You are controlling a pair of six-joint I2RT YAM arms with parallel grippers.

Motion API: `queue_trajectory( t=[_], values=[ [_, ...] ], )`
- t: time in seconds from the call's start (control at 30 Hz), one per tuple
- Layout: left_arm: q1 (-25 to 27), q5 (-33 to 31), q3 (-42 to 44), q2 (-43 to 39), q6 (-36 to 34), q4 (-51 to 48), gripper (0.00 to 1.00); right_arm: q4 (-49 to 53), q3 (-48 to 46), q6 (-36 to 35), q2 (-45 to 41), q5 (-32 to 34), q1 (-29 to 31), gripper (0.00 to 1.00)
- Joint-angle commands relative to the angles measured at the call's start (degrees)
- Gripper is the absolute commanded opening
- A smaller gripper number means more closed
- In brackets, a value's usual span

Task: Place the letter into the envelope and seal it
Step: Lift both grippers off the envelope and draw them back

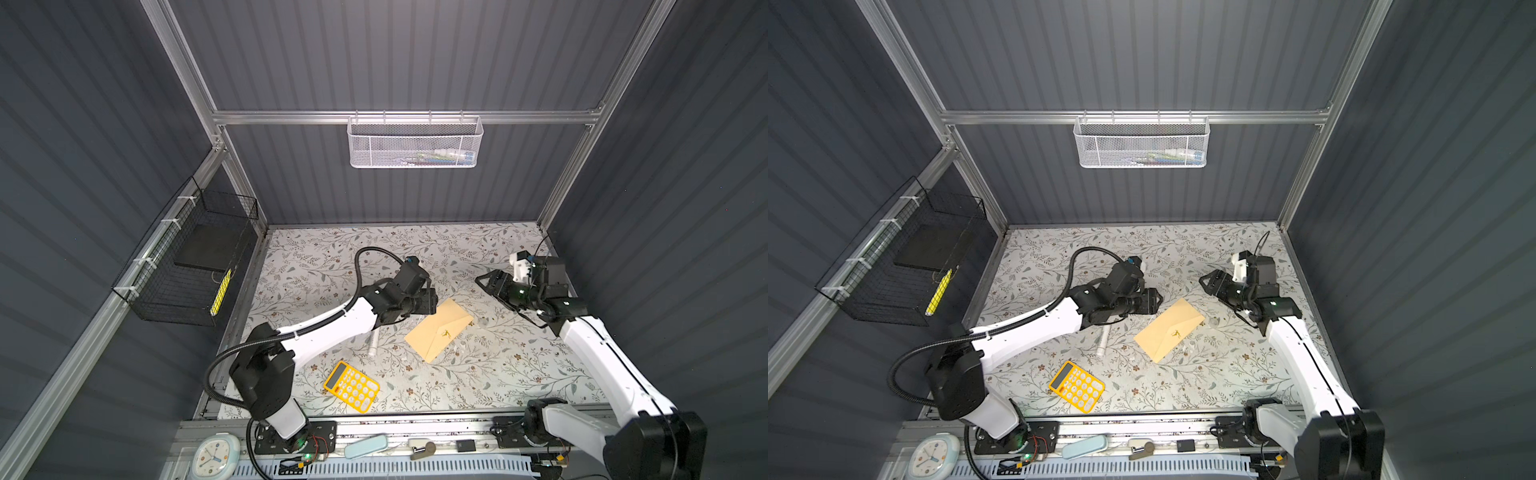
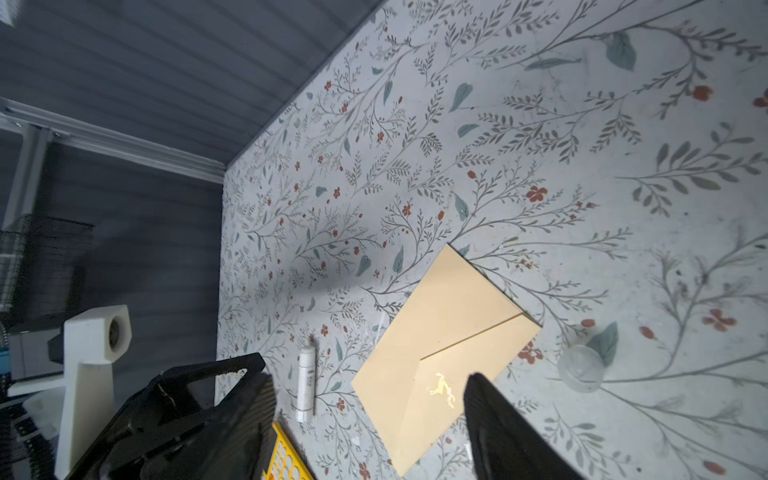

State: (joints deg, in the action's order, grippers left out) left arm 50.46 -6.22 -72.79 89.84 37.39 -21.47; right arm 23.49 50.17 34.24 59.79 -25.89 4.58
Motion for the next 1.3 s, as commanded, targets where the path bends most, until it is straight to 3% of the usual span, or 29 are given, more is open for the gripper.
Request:
queue_trajectory(
  t=[0.0, 0.13, 0.3, 0.5, 0.83, 1.27],
  values=[
    [-1.85, -4.59, -0.51, -5.62, -5.68, -7.87, 0.77, 4.81, 1.62, -6.22, -6.49, 0.12, -0.27, 0.96],
    [-4.94, -10.79, -0.77, -11.46, -12.29, -15.57, 0.9, 5.38, 0.84, -9.32, -15.17, 1.33, -0.27, 0.99],
    [-8.7, -10.16, -1.44, -15.65, -16.3, -22.85, 0.95, 9.48, 1.96, -10.96, -20.36, 1.13, -0.36, 0.99],
    [-9.75, -5.62, -0.87, -13.8, -14.4, -31.3, 0.95, 15.24, 3.37, -10.9, -20.61, -1.94, -0.32, 0.99],
    [-10.03, 3.14, 4.68, -3.68, -14.13, -28.73, 0.9, 11.9, -2.91, -7.65, -22.94, -9.89, -0.27, 0.99],
    [-11.61, 5.1, 3.16, 11.12, -15.93, -28.01, 0.71, 8.66, -10.97, -5.23, -27.0, -13.98, -0.1, 0.99]
  ],
)
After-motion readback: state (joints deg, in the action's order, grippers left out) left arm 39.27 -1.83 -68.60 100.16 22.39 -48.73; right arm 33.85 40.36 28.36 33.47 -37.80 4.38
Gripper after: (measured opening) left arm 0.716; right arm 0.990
